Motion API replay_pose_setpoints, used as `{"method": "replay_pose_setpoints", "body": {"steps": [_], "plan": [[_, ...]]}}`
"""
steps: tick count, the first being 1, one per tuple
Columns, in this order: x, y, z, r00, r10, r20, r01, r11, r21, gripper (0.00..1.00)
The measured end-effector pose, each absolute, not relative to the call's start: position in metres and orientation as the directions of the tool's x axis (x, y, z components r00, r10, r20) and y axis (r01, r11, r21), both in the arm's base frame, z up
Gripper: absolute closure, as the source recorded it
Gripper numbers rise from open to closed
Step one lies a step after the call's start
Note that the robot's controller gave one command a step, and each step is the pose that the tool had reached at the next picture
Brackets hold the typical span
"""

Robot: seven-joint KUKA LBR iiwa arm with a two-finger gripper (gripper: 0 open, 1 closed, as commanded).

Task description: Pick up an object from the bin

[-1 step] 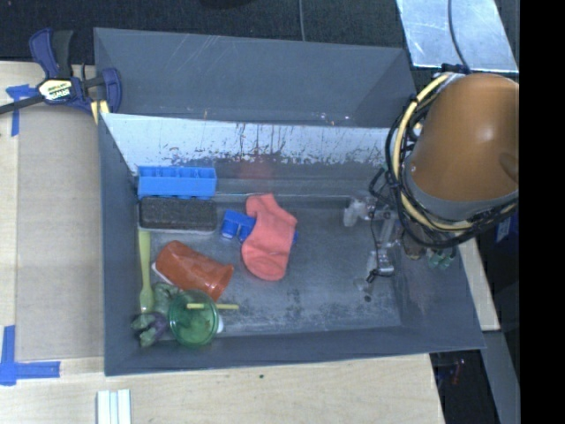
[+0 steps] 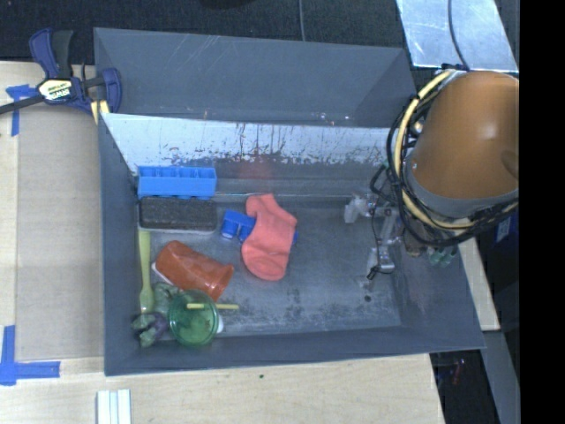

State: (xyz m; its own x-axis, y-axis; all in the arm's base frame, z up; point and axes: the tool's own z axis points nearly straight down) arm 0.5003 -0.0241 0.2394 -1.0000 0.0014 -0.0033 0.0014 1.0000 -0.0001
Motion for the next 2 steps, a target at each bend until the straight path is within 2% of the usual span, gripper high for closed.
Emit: {"method": "replay_pose_setpoints", "body": {"steps": [1, 2], "plan": [[0.523, 0.036, 0.223, -0.999, -0.037, -0.007, -0.037, 0.999, 0.0, 0.0], [0.54, 0.068, 0.213, -1.0, -0.027, -0.009, -0.027, 1.0, 0.002, 0.0]]}}
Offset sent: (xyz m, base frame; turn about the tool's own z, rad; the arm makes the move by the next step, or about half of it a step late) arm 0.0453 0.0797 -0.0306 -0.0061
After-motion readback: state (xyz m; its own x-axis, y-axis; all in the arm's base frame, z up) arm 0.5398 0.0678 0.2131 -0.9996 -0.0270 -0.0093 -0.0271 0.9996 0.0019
